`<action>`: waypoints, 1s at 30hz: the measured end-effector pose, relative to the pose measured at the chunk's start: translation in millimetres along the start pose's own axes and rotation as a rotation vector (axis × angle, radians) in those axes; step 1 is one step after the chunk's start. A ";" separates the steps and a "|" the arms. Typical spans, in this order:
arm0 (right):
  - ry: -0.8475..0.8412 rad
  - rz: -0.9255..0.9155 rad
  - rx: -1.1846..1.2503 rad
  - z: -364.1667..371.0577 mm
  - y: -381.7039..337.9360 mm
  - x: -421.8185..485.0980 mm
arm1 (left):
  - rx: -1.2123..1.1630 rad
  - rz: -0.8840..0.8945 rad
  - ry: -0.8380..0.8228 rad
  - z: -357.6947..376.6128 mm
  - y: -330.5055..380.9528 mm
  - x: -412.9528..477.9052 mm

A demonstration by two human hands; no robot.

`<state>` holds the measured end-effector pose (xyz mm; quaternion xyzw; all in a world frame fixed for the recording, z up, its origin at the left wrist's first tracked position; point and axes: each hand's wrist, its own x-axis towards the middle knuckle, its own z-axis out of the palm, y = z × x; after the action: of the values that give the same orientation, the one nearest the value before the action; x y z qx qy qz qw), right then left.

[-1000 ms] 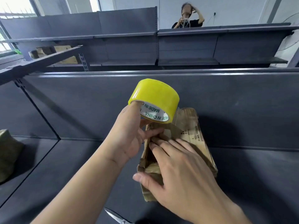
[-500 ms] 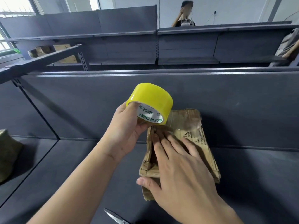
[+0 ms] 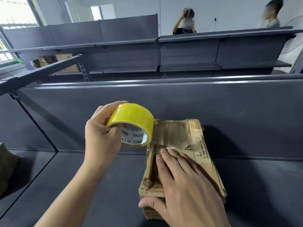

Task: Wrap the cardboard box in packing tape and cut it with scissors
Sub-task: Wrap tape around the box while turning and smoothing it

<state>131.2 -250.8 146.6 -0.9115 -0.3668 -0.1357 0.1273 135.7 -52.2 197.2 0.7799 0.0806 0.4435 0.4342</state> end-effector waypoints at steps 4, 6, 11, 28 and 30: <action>0.028 0.047 0.021 -8.8 1.0 -3.1 | 0.080 0.031 -0.011 -3.5 -7.4 -5.9; 0.040 0.121 0.048 -12.0 -0.1 -3.6 | 0.098 0.027 -0.007 -5.1 -11.2 -9.4; 0.072 0.224 0.050 -13.5 -4.7 -4.4 | 0.147 0.050 0.010 -9.0 -16.7 -20.6; -0.363 0.279 0.055 -50.0 4.3 9.2 | -0.021 -0.183 0.200 18.9 -47.9 -65.2; -0.352 0.261 0.038 -53.5 4.9 8.1 | -0.035 -0.197 0.202 20.5 -47.3 -66.8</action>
<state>132.2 -266.8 198.5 -0.9583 -0.2648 0.0499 0.0952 123.9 -69.9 115.6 0.7120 0.1921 0.4763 0.4789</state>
